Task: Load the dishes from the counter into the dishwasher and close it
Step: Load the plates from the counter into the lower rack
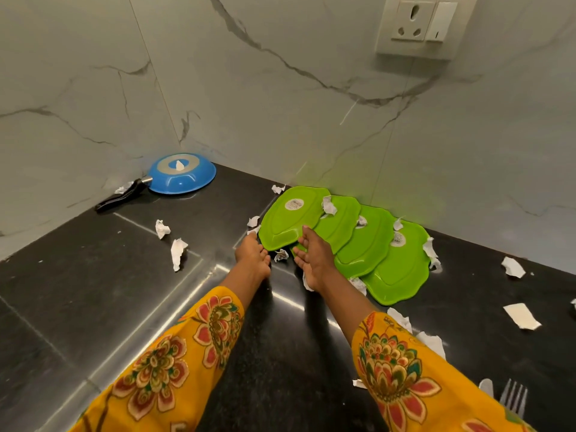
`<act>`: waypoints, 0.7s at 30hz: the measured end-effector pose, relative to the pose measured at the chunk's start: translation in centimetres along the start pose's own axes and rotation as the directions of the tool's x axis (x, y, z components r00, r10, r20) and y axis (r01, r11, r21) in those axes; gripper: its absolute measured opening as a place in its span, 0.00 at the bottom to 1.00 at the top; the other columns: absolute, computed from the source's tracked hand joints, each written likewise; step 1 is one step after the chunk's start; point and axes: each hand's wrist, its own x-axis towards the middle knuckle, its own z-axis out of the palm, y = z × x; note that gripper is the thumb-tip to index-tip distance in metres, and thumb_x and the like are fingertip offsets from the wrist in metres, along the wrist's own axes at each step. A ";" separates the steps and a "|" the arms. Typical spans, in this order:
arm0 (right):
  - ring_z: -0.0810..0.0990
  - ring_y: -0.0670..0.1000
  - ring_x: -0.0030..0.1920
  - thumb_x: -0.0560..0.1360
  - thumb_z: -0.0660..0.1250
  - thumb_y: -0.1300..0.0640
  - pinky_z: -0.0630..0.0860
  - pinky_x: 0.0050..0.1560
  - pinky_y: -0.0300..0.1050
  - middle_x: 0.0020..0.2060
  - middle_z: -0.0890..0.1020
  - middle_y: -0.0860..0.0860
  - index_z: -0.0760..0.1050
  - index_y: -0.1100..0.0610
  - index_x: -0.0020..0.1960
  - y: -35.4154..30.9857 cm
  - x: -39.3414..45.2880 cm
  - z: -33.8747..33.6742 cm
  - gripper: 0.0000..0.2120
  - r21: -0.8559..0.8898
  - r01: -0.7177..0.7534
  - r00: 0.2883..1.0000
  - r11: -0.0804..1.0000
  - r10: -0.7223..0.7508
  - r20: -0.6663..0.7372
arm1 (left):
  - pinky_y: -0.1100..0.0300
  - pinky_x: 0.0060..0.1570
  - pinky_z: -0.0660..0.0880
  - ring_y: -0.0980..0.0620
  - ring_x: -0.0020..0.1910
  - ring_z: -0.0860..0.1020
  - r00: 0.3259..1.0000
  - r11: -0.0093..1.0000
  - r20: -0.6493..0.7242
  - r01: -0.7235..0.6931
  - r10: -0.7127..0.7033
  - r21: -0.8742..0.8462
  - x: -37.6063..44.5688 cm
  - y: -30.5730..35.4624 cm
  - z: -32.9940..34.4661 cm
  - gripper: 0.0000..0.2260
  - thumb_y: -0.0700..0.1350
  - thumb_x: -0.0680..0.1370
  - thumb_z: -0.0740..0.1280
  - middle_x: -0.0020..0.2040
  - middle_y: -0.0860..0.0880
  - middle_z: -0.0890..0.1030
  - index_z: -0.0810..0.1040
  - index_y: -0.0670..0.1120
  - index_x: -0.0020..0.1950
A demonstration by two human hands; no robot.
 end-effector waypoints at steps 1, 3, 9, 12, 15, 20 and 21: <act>0.71 0.61 0.66 0.79 0.60 0.50 0.70 0.60 0.51 0.67 0.72 0.58 0.69 0.59 0.66 -0.1 0.1 0.1 0.19 0.015 -0.006 1.000 1.000 0.006 0.008 | 0.68 0.17 0.62 0.56 0.22 0.69 1.000 1.000 -0.011 0.000 0.000 -0.019 0.3 0.1 0.2 0.10 0.45 0.78 0.62 0.22 0.50 0.74 0.71 0.46 0.37; 0.71 0.61 0.66 0.79 0.60 0.51 0.69 0.58 0.49 0.67 0.71 0.58 0.68 0.59 0.68 -0.2 0.4 0.1 0.20 0.049 -0.014 1.000 0.999 0.013 0.022 | 0.71 0.15 0.60 0.57 0.18 0.68 0.999 0.998 -0.036 -0.011 0.009 -0.055 0.7 0.3 0.4 0.09 0.40 0.77 0.63 0.24 0.49 0.75 0.73 0.46 0.37; 0.73 0.60 0.63 0.79 0.61 0.58 0.70 0.61 0.51 0.57 0.75 0.56 0.69 0.59 0.63 -0.6 0.2 0.2 0.14 0.166 0.007 0.999 0.986 -0.016 0.049 | 0.72 0.16 0.60 0.60 0.13 0.67 0.999 0.994 -0.003 -0.049 0.049 -0.092 -0.9 0.6 1.4 0.12 0.32 0.78 0.58 0.17 0.51 0.73 0.72 0.45 0.38; 0.76 0.57 0.55 0.79 0.61 0.61 0.72 0.56 0.51 0.46 0.79 0.53 0.68 0.57 0.61 -0.3 -0.4 0.2 0.11 0.245 0.033 0.997 0.969 -0.050 0.062 | 0.72 0.17 0.63 0.59 0.15 0.69 0.997 0.994 0.052 -0.054 0.059 -0.095 -3.1 0.1 1.2 0.12 0.31 0.78 0.57 0.18 0.50 0.73 0.71 0.44 0.39; 0.78 0.53 0.45 0.78 0.59 0.67 0.77 0.45 0.48 0.43 0.79 0.54 0.70 0.59 0.60 0.1 -1.5 0.4 0.11 0.268 0.090 0.994 0.959 -0.104 0.038 | 0.71 0.18 0.65 0.55 0.29 0.70 0.993 0.995 0.107 -0.038 0.048 -0.093 -5.3 -0.8 0.0 0.11 0.31 0.78 0.57 0.32 0.46 0.74 0.72 0.44 0.40; 0.78 0.52 0.39 0.76 0.56 0.73 0.79 0.35 0.44 0.40 0.78 0.56 0.74 0.60 0.50 1.2 -4.8 0.5 0.13 0.214 0.141 0.990 0.967 -0.142 -0.008 | 0.70 0.20 0.67 0.54 0.31 0.69 0.986 0.994 0.163 -0.018 0.036 -0.109 -8.7 -1.9 -3.2 0.11 0.31 0.78 0.56 0.23 0.48 0.76 0.71 0.42 0.39; 0.78 0.51 0.38 0.75 0.56 0.73 0.78 0.33 0.43 0.39 0.78 0.55 0.74 0.58 0.47 1.5 -5.8 0.4 0.13 0.211 0.144 0.989 0.967 -0.145 -0.012 | 0.70 0.21 0.67 0.53 0.31 0.69 0.985 0.993 0.169 -0.018 0.037 -0.115 -9.3 -2.1 -3.8 0.11 0.31 0.78 0.56 0.25 0.46 0.76 0.71 0.42 0.39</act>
